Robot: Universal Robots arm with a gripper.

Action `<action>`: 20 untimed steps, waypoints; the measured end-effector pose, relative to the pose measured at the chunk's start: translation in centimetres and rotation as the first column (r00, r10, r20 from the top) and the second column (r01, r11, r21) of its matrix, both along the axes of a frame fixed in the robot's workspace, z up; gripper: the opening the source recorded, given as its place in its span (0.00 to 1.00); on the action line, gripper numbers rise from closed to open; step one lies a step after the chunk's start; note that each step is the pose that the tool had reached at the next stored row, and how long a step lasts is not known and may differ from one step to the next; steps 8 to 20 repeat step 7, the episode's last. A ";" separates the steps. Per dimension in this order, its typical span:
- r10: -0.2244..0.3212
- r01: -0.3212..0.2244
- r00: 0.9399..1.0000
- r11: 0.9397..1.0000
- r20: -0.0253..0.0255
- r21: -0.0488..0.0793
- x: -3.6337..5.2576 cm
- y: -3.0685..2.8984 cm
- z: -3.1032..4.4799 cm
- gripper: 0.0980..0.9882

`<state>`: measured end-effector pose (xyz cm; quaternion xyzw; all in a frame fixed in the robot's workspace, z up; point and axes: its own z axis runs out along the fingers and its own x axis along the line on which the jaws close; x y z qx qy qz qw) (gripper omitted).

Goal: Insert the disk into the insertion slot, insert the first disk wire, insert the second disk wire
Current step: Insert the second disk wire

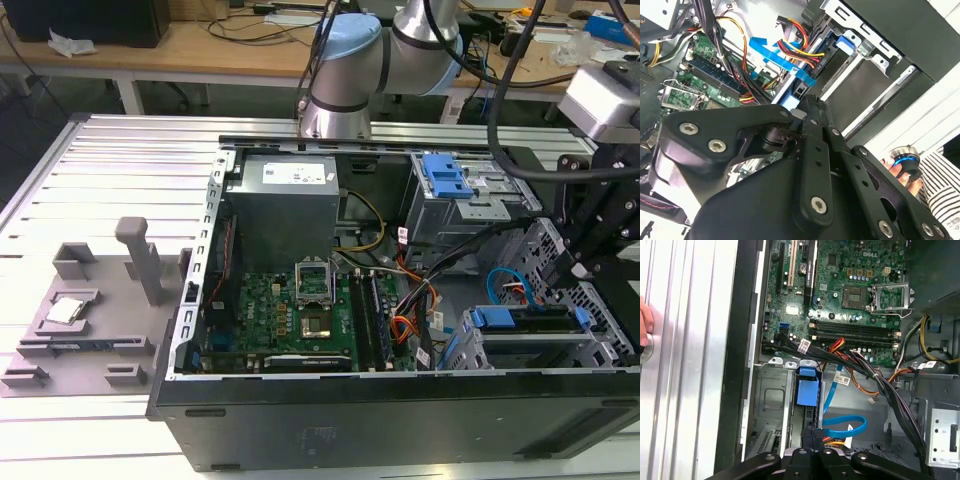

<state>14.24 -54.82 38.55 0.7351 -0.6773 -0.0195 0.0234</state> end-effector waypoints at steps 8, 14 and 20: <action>0.000 0.000 1.000 1.000 0.000 0.000 0.00 0.00 0.03 0.01; 0.000 0.000 1.000 1.000 0.000 0.000 0.00 0.00 0.03 0.01; 0.000 0.000 1.000 1.000 0.000 0.000 0.00 0.00 0.03 0.01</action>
